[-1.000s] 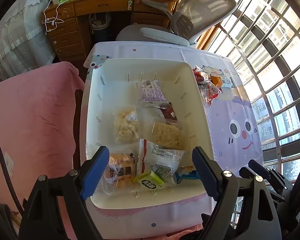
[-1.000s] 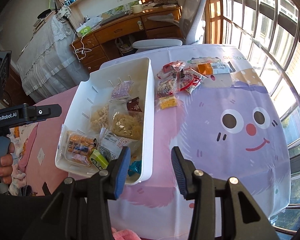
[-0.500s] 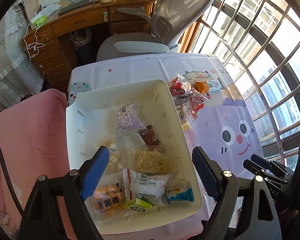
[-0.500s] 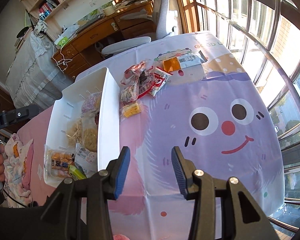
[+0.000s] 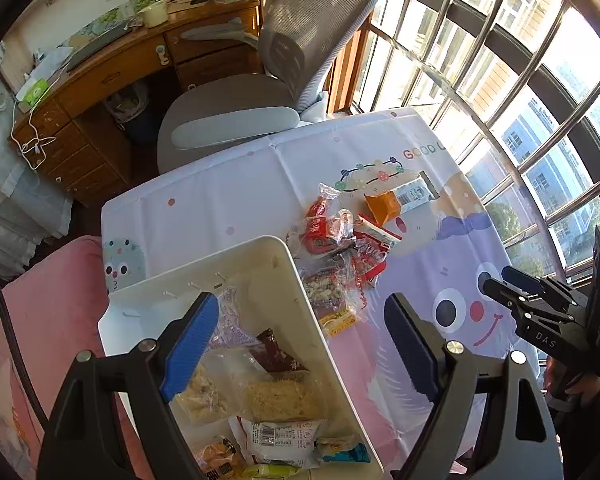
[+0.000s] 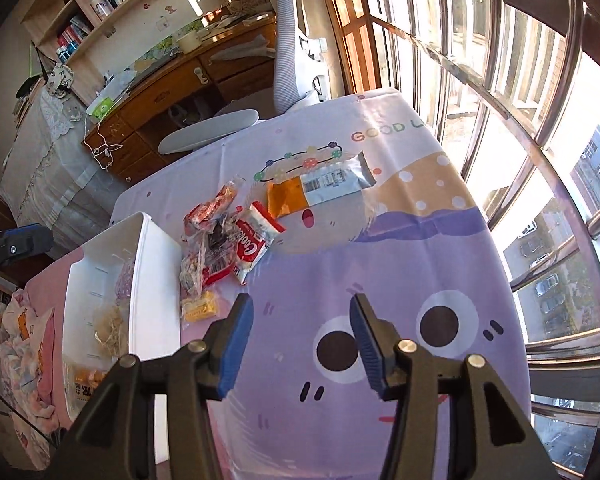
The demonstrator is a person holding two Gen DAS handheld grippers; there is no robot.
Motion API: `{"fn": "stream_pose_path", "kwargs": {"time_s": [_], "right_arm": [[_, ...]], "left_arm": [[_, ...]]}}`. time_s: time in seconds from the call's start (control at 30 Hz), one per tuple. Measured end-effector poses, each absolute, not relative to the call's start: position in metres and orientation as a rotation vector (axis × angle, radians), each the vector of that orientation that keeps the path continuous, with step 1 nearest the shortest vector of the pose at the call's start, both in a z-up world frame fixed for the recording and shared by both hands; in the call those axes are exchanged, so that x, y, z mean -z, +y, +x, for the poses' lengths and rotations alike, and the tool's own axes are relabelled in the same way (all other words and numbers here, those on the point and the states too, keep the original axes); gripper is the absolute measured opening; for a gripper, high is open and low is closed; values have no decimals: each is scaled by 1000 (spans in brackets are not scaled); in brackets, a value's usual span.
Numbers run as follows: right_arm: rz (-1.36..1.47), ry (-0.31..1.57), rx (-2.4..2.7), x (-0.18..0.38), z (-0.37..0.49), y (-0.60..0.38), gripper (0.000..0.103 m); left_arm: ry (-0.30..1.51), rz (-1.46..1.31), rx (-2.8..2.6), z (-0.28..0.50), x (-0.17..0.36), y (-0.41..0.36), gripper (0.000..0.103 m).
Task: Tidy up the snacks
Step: 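Withdraw both tools from the tray toward the remaining snacks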
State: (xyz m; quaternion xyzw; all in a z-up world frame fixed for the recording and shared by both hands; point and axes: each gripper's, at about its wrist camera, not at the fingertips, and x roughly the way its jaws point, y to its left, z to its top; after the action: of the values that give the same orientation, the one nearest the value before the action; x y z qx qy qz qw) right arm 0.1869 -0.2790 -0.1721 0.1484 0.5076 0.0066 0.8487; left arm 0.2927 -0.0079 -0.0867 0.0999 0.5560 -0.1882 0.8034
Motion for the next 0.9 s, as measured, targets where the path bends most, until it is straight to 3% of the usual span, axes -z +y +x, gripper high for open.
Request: {"fn": "stream_pose_path", "kwargs": {"time_s": [0.43,0.9], "right_arm": [[286,1045,5,205,273,-301,67],[396,1138,14,256,331,-301,68]], "left_arm": [[1275,391,495,370,125,-85,84],[1494,466,468,409,206,-105,84]]}}
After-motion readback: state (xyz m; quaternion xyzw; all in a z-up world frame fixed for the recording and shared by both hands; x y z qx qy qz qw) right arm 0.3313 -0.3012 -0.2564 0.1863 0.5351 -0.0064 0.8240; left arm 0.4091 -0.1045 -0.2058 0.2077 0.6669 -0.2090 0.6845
